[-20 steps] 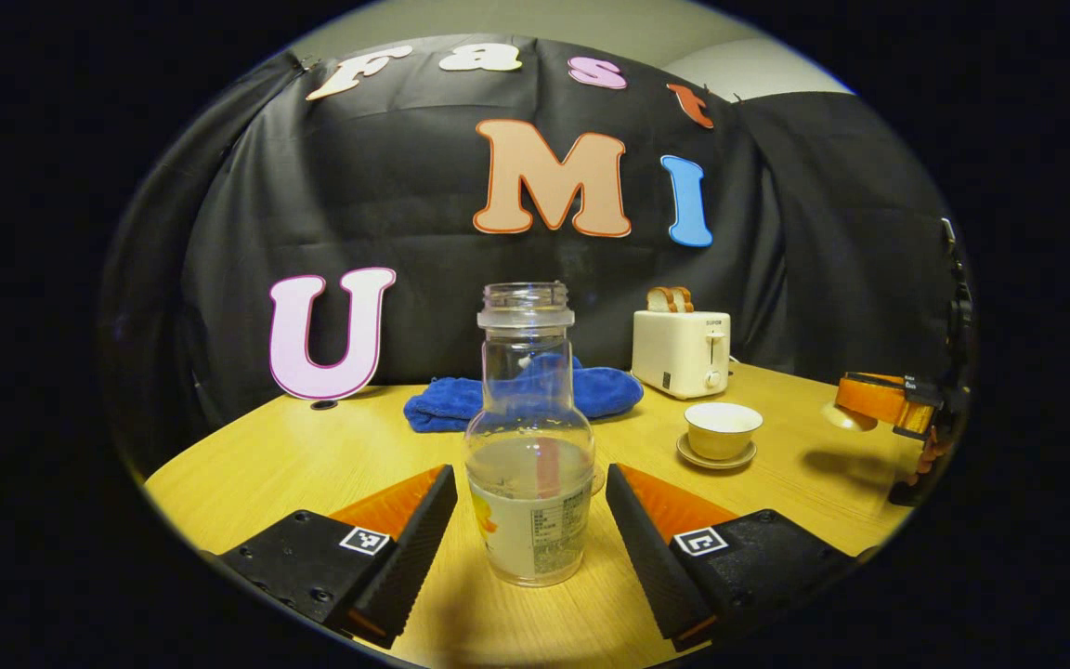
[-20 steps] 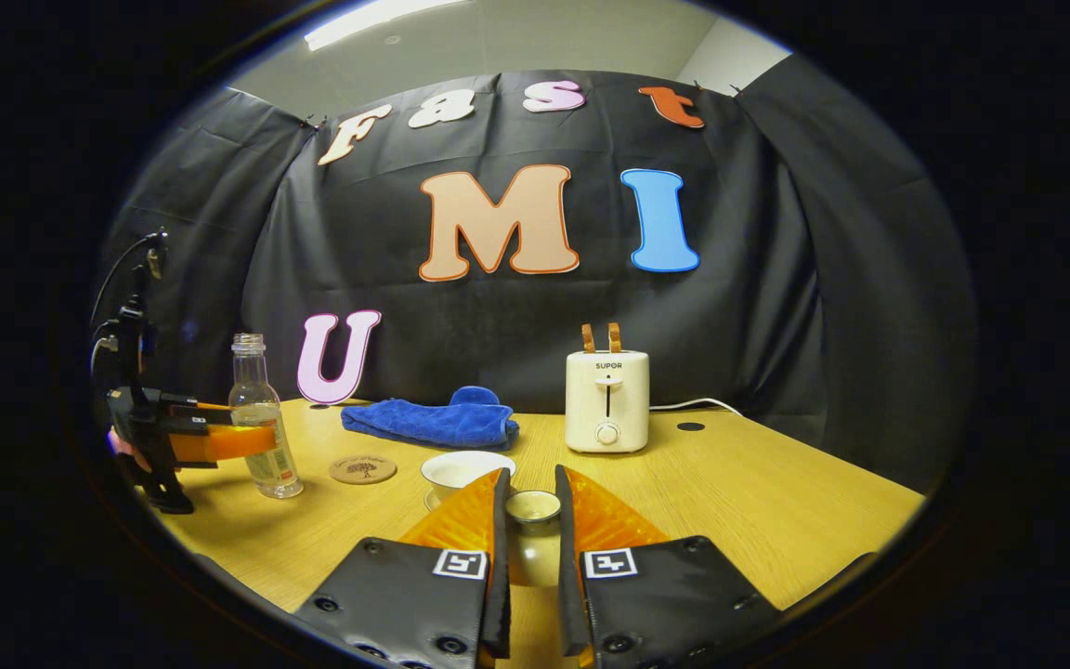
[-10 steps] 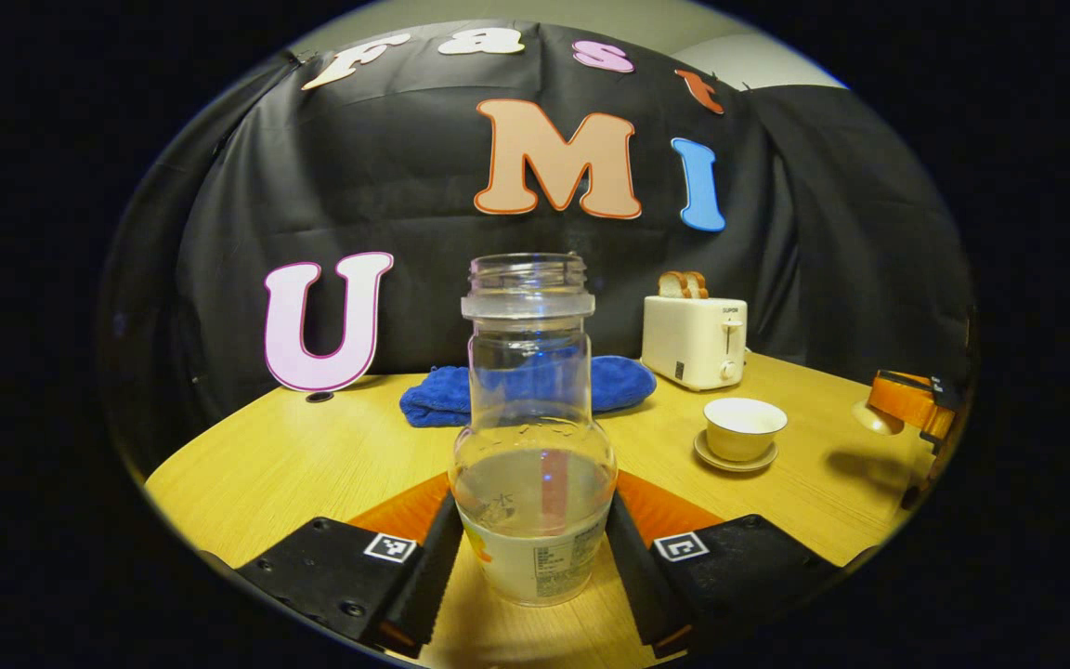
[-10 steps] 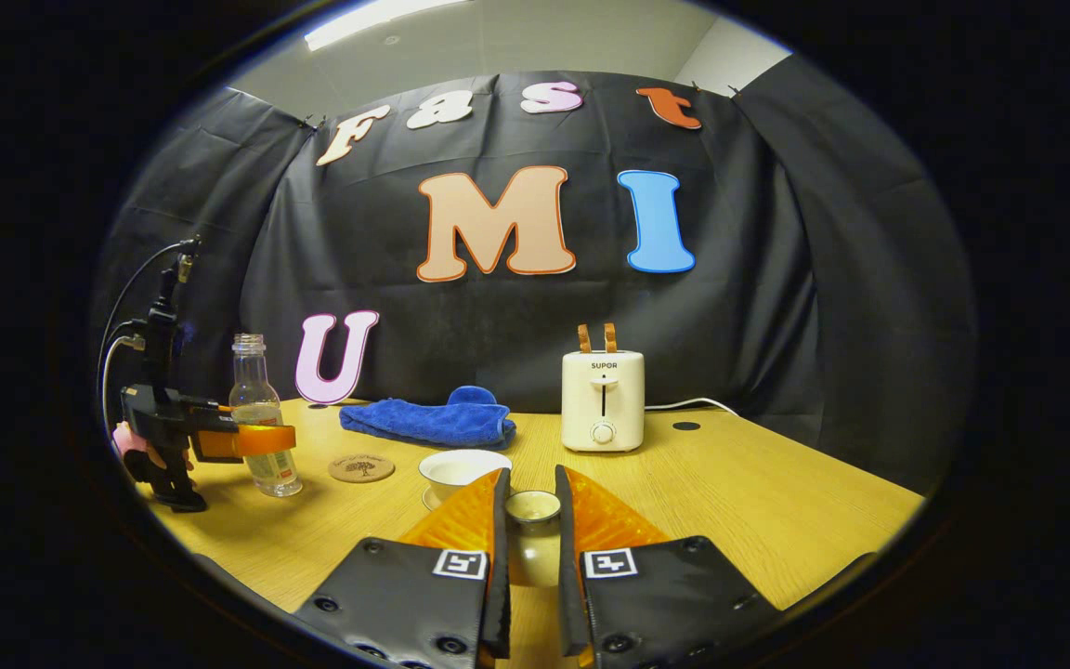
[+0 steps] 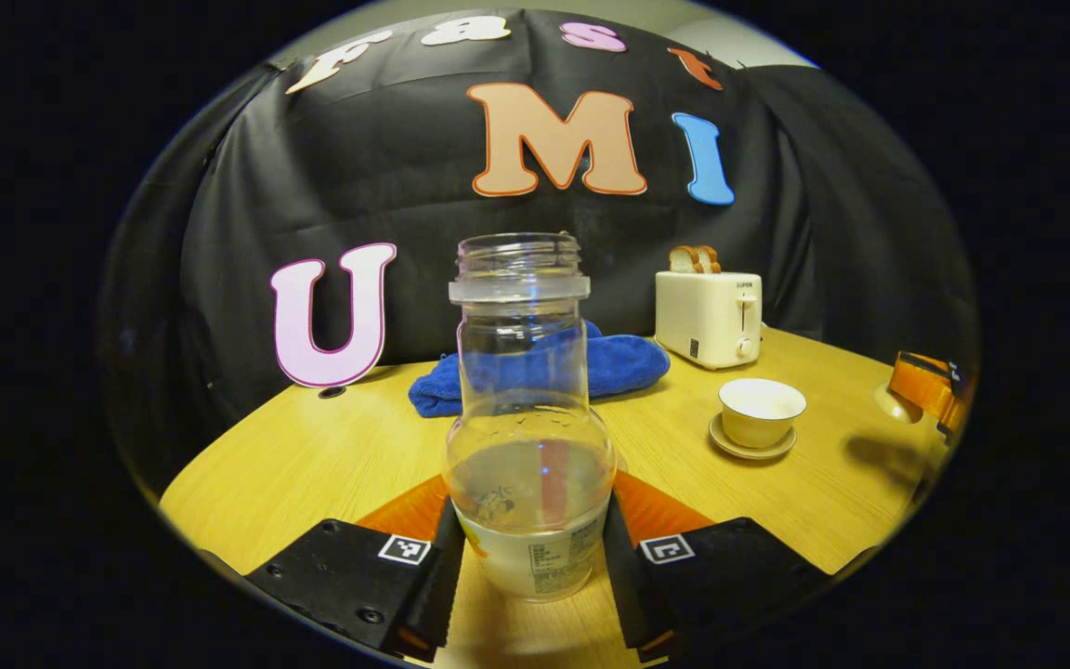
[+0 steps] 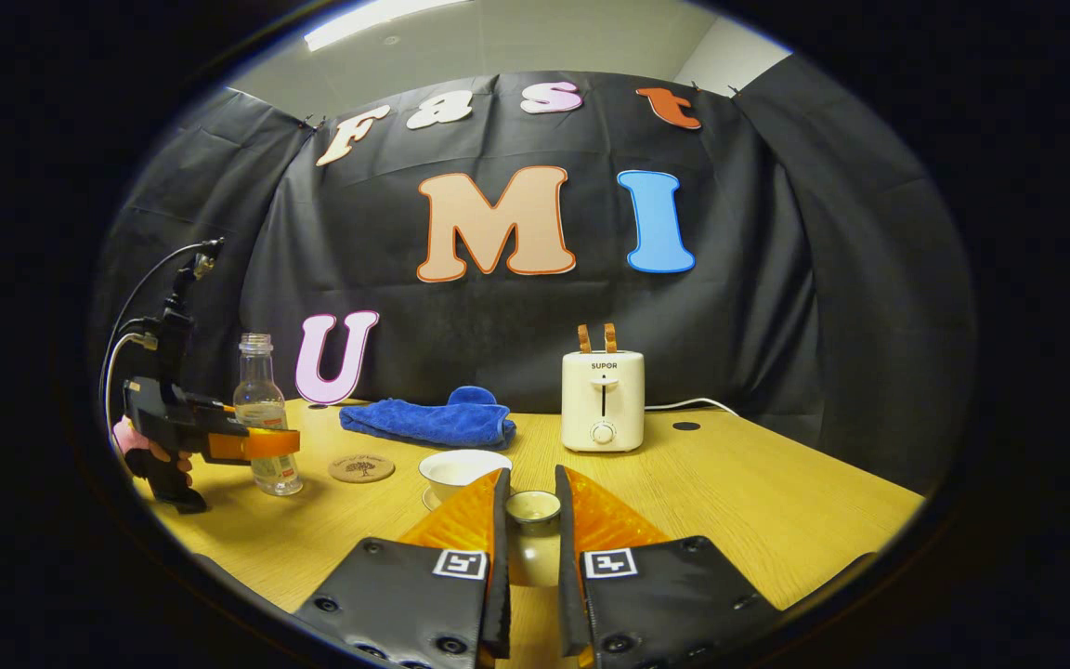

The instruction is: Open the teacup lid with one hand, grasp the water bottle and pour water into the teacup with the other hand; after pouring, place the water bottle on the coaster and then close the teacup lid.

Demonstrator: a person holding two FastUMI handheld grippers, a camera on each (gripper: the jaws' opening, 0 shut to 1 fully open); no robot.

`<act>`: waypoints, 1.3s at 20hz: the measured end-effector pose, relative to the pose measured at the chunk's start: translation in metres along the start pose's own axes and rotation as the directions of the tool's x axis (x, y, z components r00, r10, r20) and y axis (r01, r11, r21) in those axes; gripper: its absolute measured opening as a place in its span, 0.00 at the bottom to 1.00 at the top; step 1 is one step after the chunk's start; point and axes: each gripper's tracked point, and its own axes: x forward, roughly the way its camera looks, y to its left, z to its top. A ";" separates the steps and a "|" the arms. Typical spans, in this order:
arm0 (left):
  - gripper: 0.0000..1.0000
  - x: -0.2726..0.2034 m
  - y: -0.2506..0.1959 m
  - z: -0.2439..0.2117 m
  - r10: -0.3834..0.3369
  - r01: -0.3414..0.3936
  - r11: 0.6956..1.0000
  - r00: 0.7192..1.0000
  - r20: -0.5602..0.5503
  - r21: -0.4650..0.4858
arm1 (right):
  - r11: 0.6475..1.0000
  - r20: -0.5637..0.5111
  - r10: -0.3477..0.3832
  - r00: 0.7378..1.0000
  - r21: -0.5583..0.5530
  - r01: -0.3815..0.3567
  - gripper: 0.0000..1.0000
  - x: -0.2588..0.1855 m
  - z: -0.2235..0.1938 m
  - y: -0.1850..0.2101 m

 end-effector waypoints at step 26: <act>0.66 0.063 -0.003 0.047 0.278 -0.136 0.482 0.961 -0.003 0.866 | 1.000 0.001 -0.031 1.000 0.000 0.031 0.24 0.000 0.001 -0.017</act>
